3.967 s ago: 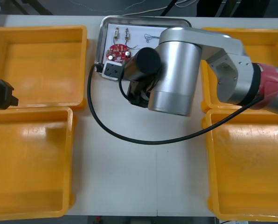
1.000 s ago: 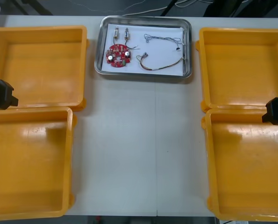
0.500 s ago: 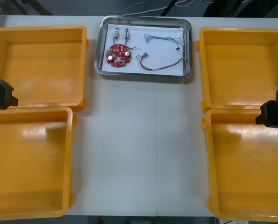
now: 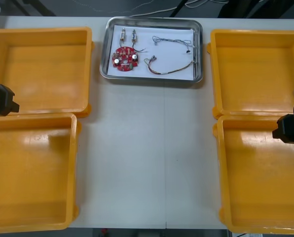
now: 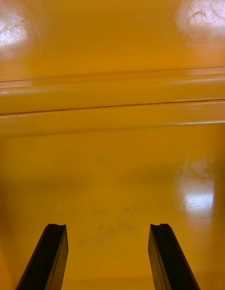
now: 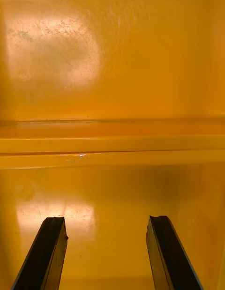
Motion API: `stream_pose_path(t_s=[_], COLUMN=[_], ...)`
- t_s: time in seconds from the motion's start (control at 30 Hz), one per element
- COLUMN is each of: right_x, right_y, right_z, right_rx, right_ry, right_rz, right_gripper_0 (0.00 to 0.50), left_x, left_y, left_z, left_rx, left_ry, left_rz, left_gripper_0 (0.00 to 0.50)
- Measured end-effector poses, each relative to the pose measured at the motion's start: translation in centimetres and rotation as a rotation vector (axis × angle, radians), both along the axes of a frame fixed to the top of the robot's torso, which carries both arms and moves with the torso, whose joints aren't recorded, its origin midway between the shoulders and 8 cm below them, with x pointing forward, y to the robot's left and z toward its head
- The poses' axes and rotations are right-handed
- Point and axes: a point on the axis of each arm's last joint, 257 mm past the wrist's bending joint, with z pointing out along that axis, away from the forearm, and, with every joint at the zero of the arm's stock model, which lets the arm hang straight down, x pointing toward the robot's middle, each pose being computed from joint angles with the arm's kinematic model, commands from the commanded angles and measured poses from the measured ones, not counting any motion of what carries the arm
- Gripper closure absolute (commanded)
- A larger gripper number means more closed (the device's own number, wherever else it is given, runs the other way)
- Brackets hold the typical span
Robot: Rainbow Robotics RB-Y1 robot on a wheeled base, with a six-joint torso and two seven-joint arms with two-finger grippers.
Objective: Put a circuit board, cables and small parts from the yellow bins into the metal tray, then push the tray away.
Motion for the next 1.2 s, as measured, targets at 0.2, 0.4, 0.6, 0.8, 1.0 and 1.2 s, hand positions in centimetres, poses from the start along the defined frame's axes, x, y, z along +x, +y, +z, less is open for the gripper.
stream_pose_path(t_s=[0.2,0.4,0.6,0.8,1.0,1.2], right_x=[0.0,0.01,0.01,0.01,0.01,0.01], right_y=[-0.02,-0.02,-0.02,-0.02,-0.02,-0.02], right_z=[0.01,0.01,0.01,0.02,0.02,0.02], right_rx=[0.0,0.0,0.0,0.0,0.0,0.0], right_ry=[-0.001,-0.001,-0.001,-0.001,-0.001,-0.001], right_rz=[-0.001,-0.001,-0.001,-0.001,-0.001,-0.001], right_gripper_0=[0.0,0.0,0.0,0.0,0.0,0.0], left_x=[0.0,0.0,0.0,0.0,0.0,0.0], left_y=[0.0,0.0,0.0,0.0,0.0,0.0], left_z=[0.0,0.0,0.0,0.0,0.0,0.0], left_rx=[0.0,0.0,0.0,0.0,0.0,0.0], left_ry=[0.0,0.0,0.0,0.0,0.0,0.0], left_rz=[0.0,0.0,0.0,0.0,0.0,0.0], left_gripper_0=[0.0,0.0,0.0,0.0,0.0,0.0])
